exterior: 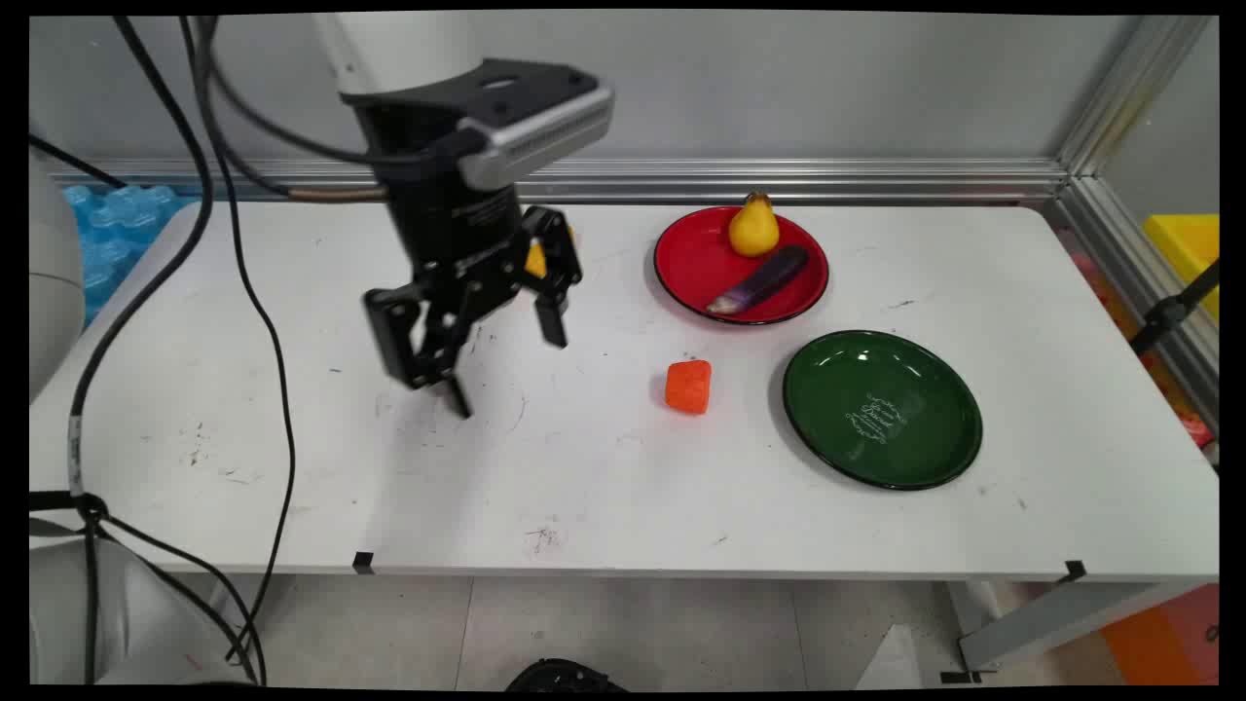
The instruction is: Pick up the eggplant from the red plate
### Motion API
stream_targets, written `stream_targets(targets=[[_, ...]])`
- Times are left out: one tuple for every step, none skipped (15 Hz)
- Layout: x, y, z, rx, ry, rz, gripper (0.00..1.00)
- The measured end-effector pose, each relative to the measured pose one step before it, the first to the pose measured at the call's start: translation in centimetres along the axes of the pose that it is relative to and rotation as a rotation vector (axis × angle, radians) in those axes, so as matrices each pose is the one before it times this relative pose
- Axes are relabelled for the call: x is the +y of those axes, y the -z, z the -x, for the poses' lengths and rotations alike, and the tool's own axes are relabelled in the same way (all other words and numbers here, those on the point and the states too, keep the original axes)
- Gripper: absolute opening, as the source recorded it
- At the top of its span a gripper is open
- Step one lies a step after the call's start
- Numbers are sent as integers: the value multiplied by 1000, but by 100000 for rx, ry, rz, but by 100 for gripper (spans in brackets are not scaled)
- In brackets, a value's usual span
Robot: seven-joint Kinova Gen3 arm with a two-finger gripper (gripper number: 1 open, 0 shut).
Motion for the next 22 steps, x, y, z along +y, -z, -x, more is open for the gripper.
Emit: stream_targets(targets=[[-382, 147, 11, 517, 3807, -3002, 100], [-470, 67, 78, 520, 4029, -2804, 100], [-471, -22, 107, 305, 3635, -2271, 100], [-342, -43, 83, 149, 2503, -1481, 100], [-602, -92, 140, 321, 4356, -2604, 100], [-537, -122, 90, 273, 3734, -2171, 100], [-681, -191, 84, 521, 4760, -2786, 100], [-555, -203, 19, 586, 3977, -2231, 100], [-635, -276, -30, 704, 4368, -2406, 100], [-446, -242, -75, 535, 3112, -1677, 100], [-622, -376, -144, 856, 4402, -2332, 100], [-525, -366, -161, 755, 3762, -1973, 100], [-334, -259, -128, 521, 2487, -1317, 100], [-491, -398, -211, 826, 3759, -1977, 100], [-561, -542, -280, 894, 4366, -2277, 100], [-520, -568, -277, 878, 4407, -2280, 100], [-431, -525, -259, 719, 3735, -1976, 100], [-489, -666, -312, 792, 4273, -2336, 100], [-454, -694, -281, 768, 4405, -2344, 100], [-358, -629, -258, 635, 3700, -1979, 100], [-413, -832, -326, 741, 4298, -2364, 100], [-367, -899, -349, 810, 4355, -2305, 100]])
